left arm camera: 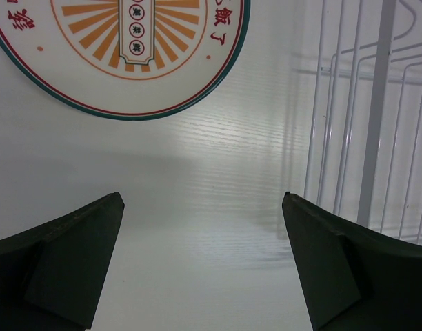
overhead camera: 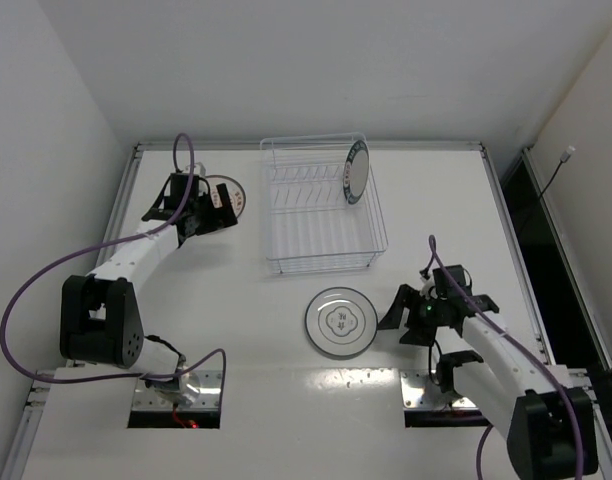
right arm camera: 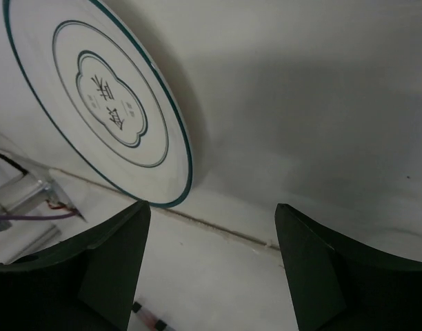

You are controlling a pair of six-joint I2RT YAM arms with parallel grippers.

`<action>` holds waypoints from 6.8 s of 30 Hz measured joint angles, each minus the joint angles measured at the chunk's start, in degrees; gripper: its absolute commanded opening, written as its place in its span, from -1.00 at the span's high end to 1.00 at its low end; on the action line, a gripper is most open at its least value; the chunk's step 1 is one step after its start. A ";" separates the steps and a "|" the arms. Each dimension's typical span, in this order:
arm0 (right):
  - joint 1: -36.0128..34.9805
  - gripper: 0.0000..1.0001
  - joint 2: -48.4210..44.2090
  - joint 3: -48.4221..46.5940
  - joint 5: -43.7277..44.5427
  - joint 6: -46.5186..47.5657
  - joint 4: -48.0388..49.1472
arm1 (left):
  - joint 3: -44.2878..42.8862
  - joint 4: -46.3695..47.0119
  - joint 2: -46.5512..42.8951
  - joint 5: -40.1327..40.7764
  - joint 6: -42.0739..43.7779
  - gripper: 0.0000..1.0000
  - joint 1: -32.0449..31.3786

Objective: Load the plates into the dish rack

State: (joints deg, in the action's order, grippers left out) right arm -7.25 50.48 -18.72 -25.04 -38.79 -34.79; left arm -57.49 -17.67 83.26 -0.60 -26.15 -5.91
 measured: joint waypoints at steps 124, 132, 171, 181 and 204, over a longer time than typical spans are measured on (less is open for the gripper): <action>-22.80 -0.41 21.86 -65.94 41.86 14.80 -7.39 | 3.74 8.33 12.31 -13.18 -8.68 -1.00 15.96; -22.45 -0.41 13.53 -57.83 41.03 14.01 -10.38 | 11.69 29.46 17.14 -29.18 -24.35 -1.00 27.32; -20.41 -0.39 13.11 -56.19 23.15 13.64 -5.88 | 6.62 56.15 14.32 -48.19 -36.57 1.00 25.33; -13.92 -0.36 26.40 -55.74 1.97 10.23 13.49 | 8.28 79.87 16.00 -55.80 -52.33 1.00 18.97; -11.13 0.00 36.13 -56.89 0.24 4.83 25.68 | 6.73 72.89 16.31 -60.63 -46.86 1.00 3.26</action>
State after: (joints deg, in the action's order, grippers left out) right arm -18.37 86.61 -75.61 -24.80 -33.95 -9.10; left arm -50.76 55.22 99.57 -61.23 -73.01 -2.66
